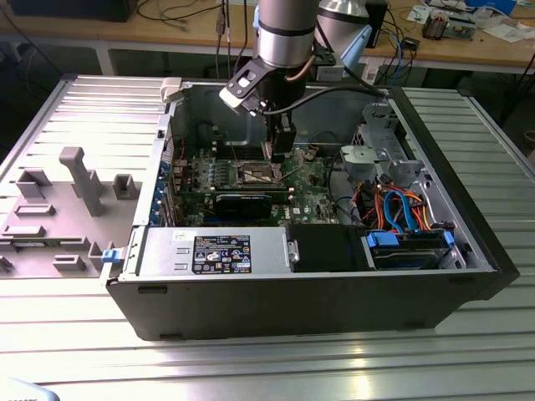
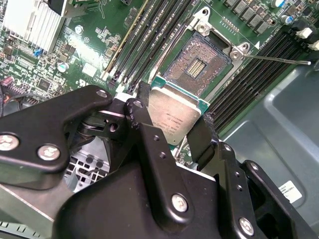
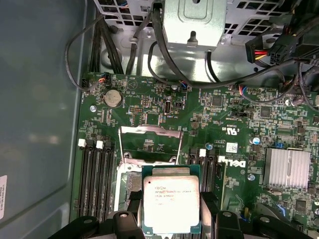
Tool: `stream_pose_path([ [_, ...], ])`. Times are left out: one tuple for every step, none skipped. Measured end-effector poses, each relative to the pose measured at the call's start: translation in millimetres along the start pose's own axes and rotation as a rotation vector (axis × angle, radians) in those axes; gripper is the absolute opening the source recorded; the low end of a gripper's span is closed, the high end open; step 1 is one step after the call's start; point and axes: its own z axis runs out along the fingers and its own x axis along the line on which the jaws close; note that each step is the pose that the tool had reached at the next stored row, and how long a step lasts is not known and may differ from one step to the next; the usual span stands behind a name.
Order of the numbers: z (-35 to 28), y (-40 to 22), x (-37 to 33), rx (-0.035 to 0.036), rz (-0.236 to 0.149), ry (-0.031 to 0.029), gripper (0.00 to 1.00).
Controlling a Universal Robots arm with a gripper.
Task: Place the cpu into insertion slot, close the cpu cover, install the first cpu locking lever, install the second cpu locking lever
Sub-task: 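Place the cpu into insertion slot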
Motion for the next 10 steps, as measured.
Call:
stream_pose_path([
  [0.3,0.0,0.0,0.0,0.0,0.0,0.55],
  [0.5,0.0,0.0,0.0,0.0,0.0,0.55],
  [0.6,0.0,0.0,0.0,0.0,0.0,0.55],
  [0.8,0.0,0.0,0.0001,0.0,0.0,0.55],
  [0.9,0.0,0.0,0.0001,0.0,0.0,0.55],
  [1.1,0.0,0.0,0.0,0.0,0.0,0.55],
  [1.3,0.0,0.0,0.0,0.0,0.0001,0.55],
  [1.4,0.0,0.0,0.0,0.0,0.0,0.55],
  [1.6,0.0,0.0,0.0,0.0,0.0,0.55],
  [1.9,0.0,0.0,0.0,0.0,0.0,0.55],
])
